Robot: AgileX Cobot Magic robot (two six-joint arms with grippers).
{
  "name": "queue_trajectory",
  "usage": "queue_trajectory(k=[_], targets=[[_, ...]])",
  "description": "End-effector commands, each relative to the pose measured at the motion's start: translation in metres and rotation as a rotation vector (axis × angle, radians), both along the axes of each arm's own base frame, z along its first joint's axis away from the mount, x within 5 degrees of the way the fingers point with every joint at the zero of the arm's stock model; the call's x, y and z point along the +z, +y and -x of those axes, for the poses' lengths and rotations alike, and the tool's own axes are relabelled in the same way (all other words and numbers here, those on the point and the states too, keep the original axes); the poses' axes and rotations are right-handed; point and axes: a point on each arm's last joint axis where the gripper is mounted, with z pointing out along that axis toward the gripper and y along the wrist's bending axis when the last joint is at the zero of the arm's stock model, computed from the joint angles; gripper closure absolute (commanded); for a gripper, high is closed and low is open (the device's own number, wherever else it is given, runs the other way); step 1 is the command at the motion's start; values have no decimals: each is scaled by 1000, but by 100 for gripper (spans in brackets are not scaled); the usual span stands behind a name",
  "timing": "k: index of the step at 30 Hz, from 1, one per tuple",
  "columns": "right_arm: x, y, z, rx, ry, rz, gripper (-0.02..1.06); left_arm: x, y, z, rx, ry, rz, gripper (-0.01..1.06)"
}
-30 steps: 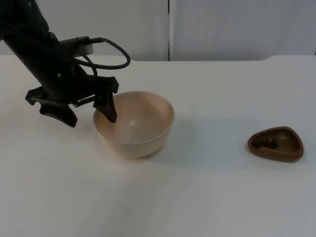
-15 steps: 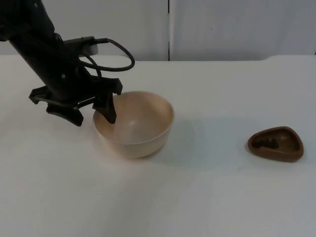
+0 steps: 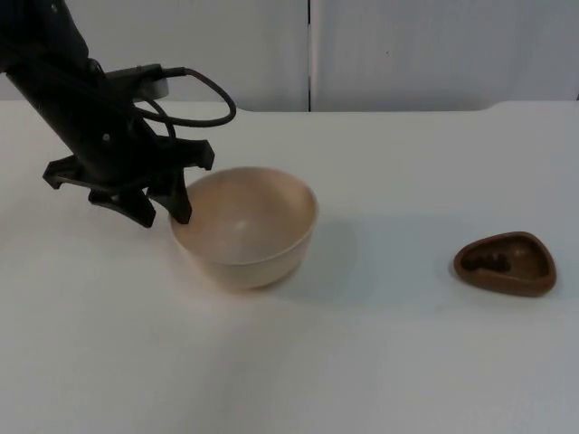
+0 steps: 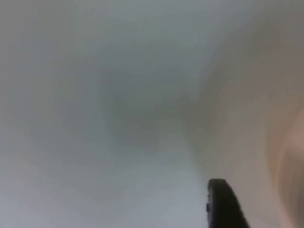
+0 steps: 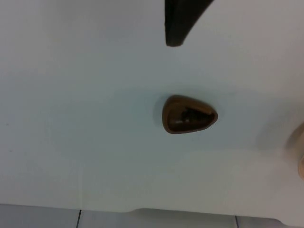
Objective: Pick up the bowl with the left hand and pour the coffee beans from the cup into the bowl with the right hand.
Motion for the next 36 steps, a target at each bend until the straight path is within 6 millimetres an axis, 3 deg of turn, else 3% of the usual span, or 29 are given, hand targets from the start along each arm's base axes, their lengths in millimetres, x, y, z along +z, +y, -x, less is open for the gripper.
queue_trajectory(k=[1, 11, 16, 20, 30, 36], targets=[[0, 0, 0, -7, -2, 2, -1, 2, -1, -2, 18, -11, 14, 71], [0, 0, 0, -7, -2, 2, -1, 3, -3, -1, 26, 0, 30, 105], [0, 0, 0, -7, -2, 2, -1, 7, -4, 1, 26, 16, 42, 105], [0, 0, 0, -7, -2, 2, -1, 21, -4, 3, 23, -3, 55, 105], [0, 0, 0, -7, -2, 2, -1, 83, -4, 16, -7, -84, 90, 105], [0, 0, 0, -7, -2, 2, -1, 99, -4, 25, -28, -77, 99, 105]])
